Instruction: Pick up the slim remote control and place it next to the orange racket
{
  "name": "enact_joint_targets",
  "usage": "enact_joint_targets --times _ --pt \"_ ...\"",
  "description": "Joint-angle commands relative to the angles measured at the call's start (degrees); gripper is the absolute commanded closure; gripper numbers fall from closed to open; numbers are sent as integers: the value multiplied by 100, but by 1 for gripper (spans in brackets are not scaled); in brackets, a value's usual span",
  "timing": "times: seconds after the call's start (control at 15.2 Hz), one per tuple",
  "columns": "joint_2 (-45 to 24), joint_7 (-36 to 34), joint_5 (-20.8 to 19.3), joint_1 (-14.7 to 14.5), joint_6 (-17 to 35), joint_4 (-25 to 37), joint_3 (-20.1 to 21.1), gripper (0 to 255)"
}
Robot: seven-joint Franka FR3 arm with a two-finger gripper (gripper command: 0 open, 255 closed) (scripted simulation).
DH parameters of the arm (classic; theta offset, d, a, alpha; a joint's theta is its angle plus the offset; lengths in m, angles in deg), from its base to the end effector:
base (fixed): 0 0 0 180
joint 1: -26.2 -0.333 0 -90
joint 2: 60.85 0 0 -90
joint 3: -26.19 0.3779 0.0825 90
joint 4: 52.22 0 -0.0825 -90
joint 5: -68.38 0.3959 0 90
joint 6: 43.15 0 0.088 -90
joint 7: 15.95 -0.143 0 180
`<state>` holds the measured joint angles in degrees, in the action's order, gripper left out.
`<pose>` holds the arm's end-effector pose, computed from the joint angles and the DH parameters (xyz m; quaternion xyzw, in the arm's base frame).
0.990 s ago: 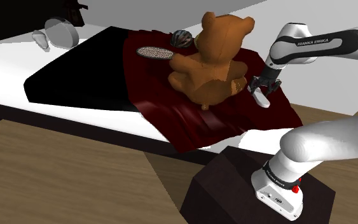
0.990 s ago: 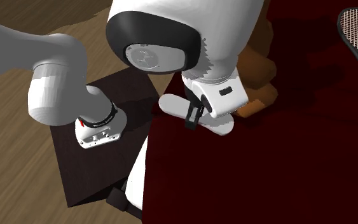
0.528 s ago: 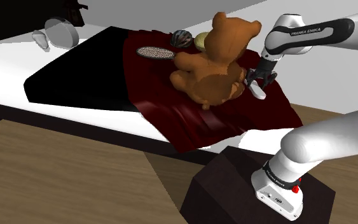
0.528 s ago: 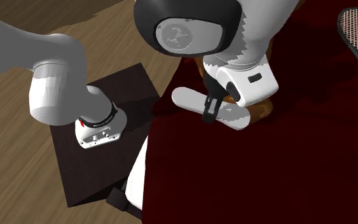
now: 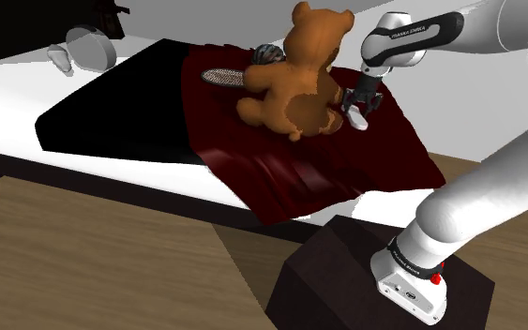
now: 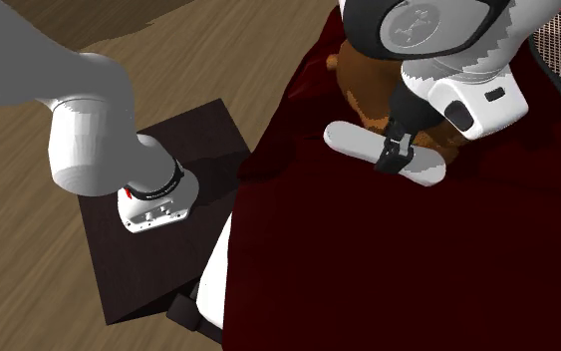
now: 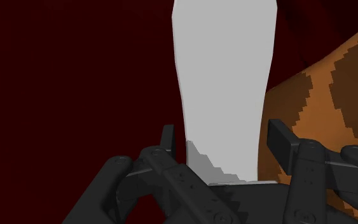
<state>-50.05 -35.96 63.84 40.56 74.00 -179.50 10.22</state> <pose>0.4189 -0.2587 0.4712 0.9134 -0.4068 0.0019 0.0097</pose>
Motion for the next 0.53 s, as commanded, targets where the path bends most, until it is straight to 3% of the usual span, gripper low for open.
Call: enact_joint_targets --times 0.0,0.46 --pt "-477 -5 150 -80 -43 485 28 255" --pt "-2040 28 603 -156 -413 2364 101 255"
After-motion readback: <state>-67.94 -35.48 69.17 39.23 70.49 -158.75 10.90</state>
